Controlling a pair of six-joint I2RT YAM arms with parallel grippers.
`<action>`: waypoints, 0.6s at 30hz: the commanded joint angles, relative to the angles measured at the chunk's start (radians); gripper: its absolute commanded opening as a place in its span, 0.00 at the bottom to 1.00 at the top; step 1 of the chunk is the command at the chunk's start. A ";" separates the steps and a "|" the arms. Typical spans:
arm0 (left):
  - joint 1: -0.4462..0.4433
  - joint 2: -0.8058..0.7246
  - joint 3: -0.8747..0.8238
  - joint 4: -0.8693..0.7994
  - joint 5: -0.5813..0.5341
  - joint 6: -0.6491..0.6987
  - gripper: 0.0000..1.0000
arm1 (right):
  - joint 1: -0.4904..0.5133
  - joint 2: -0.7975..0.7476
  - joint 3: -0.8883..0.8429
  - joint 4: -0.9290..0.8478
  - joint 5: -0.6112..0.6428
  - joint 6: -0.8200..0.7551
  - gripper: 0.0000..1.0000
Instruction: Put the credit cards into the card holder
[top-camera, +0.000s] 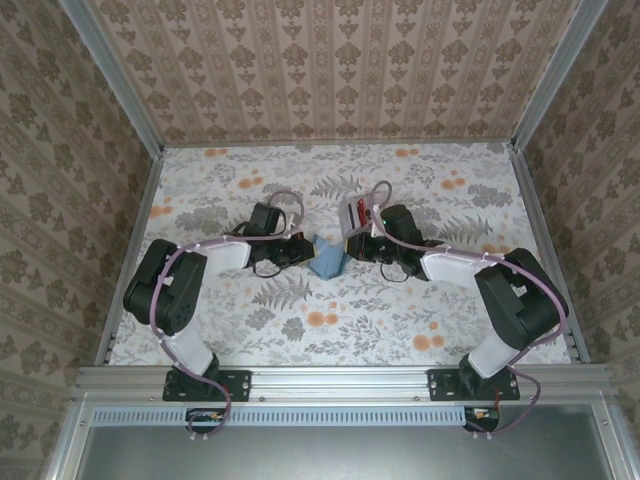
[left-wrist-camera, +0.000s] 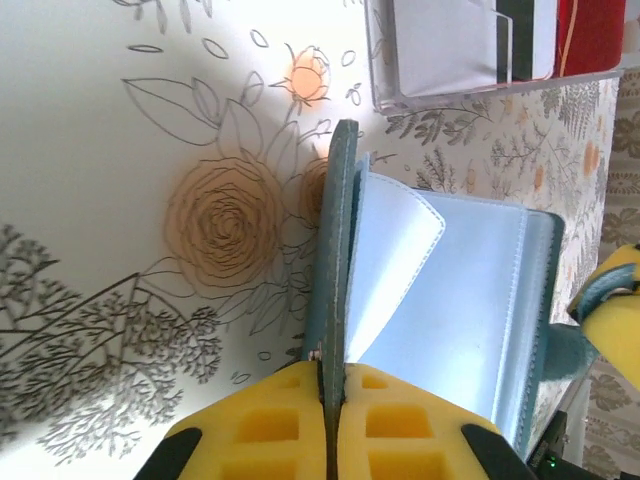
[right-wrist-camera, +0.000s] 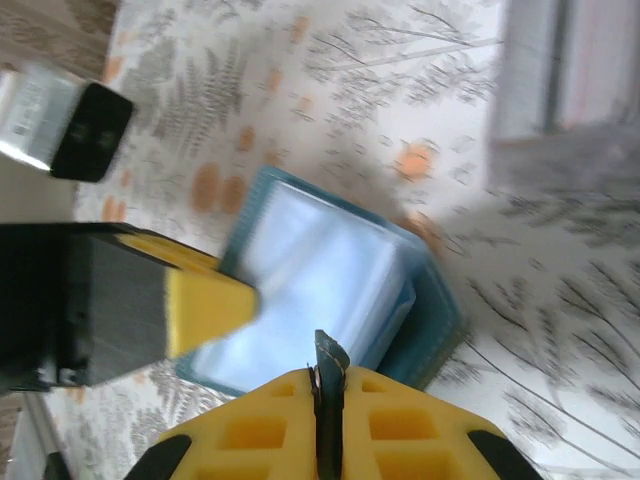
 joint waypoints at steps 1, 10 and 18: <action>0.013 -0.058 0.025 -0.075 -0.016 0.059 0.04 | -0.017 -0.032 -0.031 -0.109 0.053 -0.041 0.13; 0.011 -0.121 0.061 -0.214 -0.062 0.121 0.05 | -0.029 -0.073 0.005 -0.257 0.093 -0.096 0.37; 0.005 -0.136 0.040 -0.220 -0.080 0.110 0.07 | -0.028 -0.134 0.186 -0.425 0.058 -0.159 0.40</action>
